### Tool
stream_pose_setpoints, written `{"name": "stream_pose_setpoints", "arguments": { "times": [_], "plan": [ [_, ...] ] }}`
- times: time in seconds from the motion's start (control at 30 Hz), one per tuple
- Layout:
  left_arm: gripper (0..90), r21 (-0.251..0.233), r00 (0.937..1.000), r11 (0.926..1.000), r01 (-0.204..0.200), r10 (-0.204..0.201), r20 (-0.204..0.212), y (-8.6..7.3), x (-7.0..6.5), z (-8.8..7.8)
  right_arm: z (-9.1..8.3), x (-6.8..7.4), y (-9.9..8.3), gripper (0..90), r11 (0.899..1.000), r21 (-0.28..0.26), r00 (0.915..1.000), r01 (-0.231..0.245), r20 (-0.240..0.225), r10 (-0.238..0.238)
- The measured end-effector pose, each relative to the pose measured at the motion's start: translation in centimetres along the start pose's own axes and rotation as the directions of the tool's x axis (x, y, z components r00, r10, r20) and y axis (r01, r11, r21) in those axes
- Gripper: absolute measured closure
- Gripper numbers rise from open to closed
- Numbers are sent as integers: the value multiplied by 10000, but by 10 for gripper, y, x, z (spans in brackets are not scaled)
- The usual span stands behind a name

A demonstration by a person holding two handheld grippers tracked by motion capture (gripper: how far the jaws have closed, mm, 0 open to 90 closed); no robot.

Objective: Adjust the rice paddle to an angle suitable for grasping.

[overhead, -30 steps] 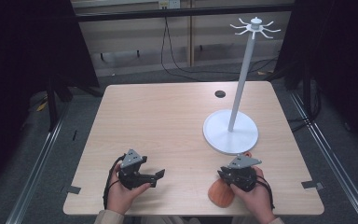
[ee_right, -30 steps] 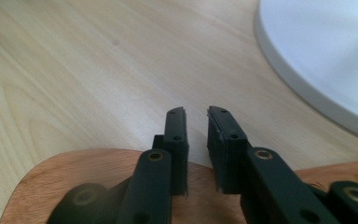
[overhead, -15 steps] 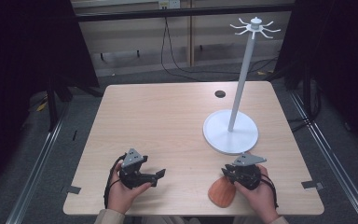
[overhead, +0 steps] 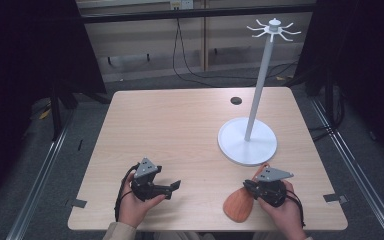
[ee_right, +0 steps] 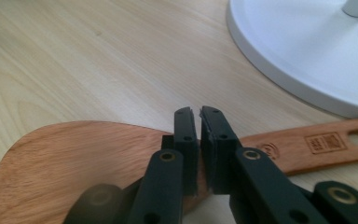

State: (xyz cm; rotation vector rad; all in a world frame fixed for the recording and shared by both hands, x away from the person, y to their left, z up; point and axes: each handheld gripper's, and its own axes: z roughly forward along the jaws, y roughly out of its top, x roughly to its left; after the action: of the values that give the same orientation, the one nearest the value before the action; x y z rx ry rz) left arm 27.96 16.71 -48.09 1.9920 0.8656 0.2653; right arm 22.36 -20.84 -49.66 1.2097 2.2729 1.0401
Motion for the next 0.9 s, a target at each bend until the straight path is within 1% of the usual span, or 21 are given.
{"name": "stream_pose_setpoints", "arguments": {
  "times": [0.03, 0.1, 0.17, 0.3, 0.33, 0.37, 0.4, 0.43, 0.47, 0.53, 0.57, 0.6, 0.67, 0.73, 0.8, 0.83, 0.9],
  "plan": [
    [105, -15, 10000, 10000, -12, 12, -6, 0, 0, 0, -1, -2, 0, 864, 10000, 56, 10000, 5, 6, -5],
    [106, 20, 10000, 10000, 11, -11, 22, 0, 1, 1, -2, -4, -3, 866, 9999, 122, 9999, 15, -146, -14],
    [106, -16, 10000, 10000, 32, -32, 4, 0, 1, 1, -2, -4, -4, 867, 10000, 15, 9999, -45, -135, 45],
    [106, -49, 10000, 10000, 59, -59, -10, 0, 1, 0, -1, -3, -2, 885, 9995, 159, 9996, 261, 45, -262],
    [106, -49, 10000, 10000, 59, -59, -10, 0, 1, 0, -1, -3, -2, 885, 9995, 159, 9996, 261, 45, -262],
    [106, -38, 10000, 10000, 26, -26, -25, 0, 1, 0, -3, -7, -5, 887, 9999, 80, 10000, 88, -8, -88],
    [106, -38, 10000, 10000, 26, -26, -25, 0, 1, 0, -3, -7, -5, 887, 9999, 80, 10000, 88, -8, -88],
    [106, -21, 10000, 10000, 51, -51, 26, 0, 1, 0, -7, -14, -8, 888, 9999, 74, 9999, -92, 84, 91],
    [106, 0, 10000, 10000, 30, -30, 16, 0, 1, 0, -8, -17, -9, 888, 9999, 114, 9997, -127, 214, 125],
    [106, -9, 10000, 10000, 25, -25, 12, 0, 1, 0, -12, -25, -12, 888, 9998, 131, 9994, -139, 332, 135],
    [106, -19, 10000, 10000, 38, -38, 2, 0, 1, 0, -13, -28, -12, 888, 9996, 150, 9989, -223, 404, 217],
    [106, -8, 10000, 10000, 38, -38, -43, 0, 1, 0, -14, -32, -13, 889, 9998, 135, 9989, -172, 439, 166],
    [106, -30, 10000, 10000, 47, -47, 17, 0, 1, 1, -16, -39, -15, 891, 9997, 134, 9980, -191, 604, 182],
    [106, -44, 10000, 10000, 61, -61, 21, 0, 0, 1, -18, -47, -16, 891, 9994, 178, 9964, -307, 798, 292],
    [106, -36, 10000, 10000, 53, -53, 16, 0, 0, 2, -18, -52, -15, 887, 9989, 159, 9951, -433, 893, 417],
    [106, -41, 10000, 10000, 50, -49, 24, 0, 0, 2, -18, -53, -14, 884, 9989, 105, 9938, -451, 1020, 438],
    [106, -10, 10000, 10000, 56, -56, 42, 0, 0, 3, -15, -52, -6, 878, 9981, -159, 9934, -599, 969, 612]
  ]
}}
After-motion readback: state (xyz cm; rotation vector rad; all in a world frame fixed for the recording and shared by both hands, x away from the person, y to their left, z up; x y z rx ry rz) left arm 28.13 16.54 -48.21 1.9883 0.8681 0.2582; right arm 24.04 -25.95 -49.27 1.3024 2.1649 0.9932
